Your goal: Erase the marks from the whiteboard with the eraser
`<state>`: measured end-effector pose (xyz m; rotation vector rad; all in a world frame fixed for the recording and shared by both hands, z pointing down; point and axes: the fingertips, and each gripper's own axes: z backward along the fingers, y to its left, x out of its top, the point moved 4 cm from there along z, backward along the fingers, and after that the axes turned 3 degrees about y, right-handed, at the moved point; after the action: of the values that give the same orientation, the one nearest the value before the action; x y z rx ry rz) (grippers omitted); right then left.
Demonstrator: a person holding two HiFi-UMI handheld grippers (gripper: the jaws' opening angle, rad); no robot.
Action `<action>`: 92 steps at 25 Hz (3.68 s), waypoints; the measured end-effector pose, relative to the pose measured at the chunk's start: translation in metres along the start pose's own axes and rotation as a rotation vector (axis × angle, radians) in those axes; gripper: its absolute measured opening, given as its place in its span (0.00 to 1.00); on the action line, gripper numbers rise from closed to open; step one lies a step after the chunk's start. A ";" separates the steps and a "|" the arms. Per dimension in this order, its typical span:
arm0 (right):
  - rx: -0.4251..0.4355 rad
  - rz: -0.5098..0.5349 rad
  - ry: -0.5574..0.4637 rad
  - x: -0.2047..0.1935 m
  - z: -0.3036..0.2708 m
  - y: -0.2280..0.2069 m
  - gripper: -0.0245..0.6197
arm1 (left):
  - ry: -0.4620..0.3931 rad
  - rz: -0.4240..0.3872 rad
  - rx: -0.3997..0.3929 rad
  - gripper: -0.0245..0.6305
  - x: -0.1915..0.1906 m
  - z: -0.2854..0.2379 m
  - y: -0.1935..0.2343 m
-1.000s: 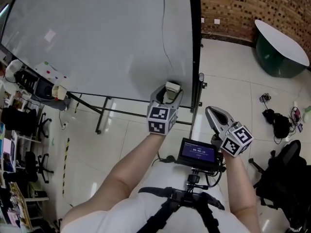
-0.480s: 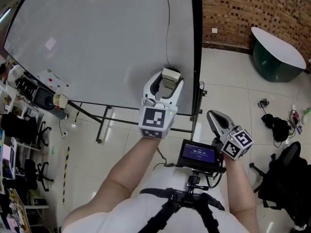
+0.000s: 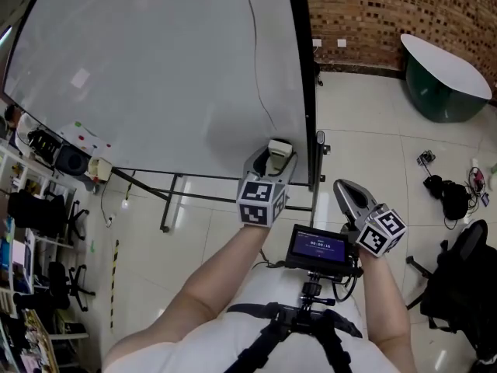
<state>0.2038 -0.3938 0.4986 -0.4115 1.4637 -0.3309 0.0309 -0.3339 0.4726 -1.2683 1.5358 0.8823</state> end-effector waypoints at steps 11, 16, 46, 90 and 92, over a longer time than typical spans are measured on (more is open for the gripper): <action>0.026 -0.005 -0.021 0.014 -0.009 0.000 0.07 | -0.156 -0.051 0.021 0.44 0.050 0.021 0.003; 0.034 -0.013 -0.026 0.016 -0.015 0.001 0.07 | -0.304 -0.253 0.102 0.44 0.110 0.041 0.002; 0.020 -0.021 -0.016 0.008 -0.017 -0.006 0.07 | -0.242 -0.937 0.245 0.45 0.117 0.061 0.019; 0.065 0.253 -0.088 0.081 -0.039 0.044 0.07 | -0.405 -1.142 0.322 0.46 0.173 0.082 0.024; 0.066 0.260 -0.086 0.083 -0.041 0.049 0.07 | -0.385 -1.180 0.310 0.46 0.161 0.078 0.022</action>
<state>0.1689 -0.3913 0.4001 -0.1772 1.3994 -0.1512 0.0196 -0.3076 0.2944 -1.3661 0.4052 0.0771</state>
